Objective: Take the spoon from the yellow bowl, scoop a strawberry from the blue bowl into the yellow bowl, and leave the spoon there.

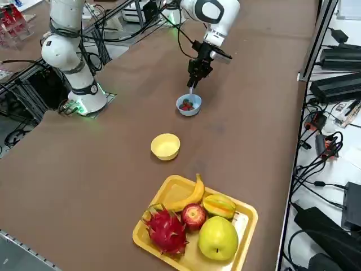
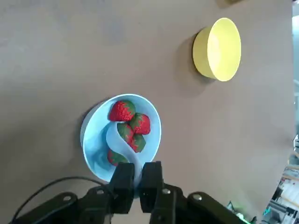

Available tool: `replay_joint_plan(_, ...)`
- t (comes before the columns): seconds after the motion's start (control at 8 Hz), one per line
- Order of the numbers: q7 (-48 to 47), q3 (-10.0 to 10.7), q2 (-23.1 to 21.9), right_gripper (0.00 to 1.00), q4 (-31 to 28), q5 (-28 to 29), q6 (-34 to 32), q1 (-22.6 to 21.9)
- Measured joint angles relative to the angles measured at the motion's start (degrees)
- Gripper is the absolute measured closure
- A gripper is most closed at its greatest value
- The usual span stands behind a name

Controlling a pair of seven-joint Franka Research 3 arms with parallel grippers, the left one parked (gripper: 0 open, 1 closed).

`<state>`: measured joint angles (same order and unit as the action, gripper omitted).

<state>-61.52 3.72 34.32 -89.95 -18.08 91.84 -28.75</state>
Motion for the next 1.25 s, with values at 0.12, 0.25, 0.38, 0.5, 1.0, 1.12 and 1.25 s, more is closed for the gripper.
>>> replay_joint_plan(0.12,0.1,0.0,0.3,0.89,0.0,-0.4,-0.2,-0.5)
replay_joint_plan(0.25,0.9,0.0,0.4,0.89,0.1,-0.5,-0.3,-0.7)
replay_joint_plan(0.38,1.6,0.0,0.7,0.89,0.4,-0.7,-0.3,-1.0)
replay_joint_plan(0.5,1.8,0.0,1.3,0.89,0.9,-1.0,-0.7,-1.6)
replay_joint_plan(1.0,2.7,0.1,3.3,0.89,3.1,-1.5,-2.4,-2.7)
replay_joint_plan(1.12,2.9,0.1,3.4,0.89,3.2,-1.5,-2.5,-2.9)
replay_joint_plan(1.25,2.9,0.1,3.5,0.89,3.3,-1.6,-2.5,-3.2)
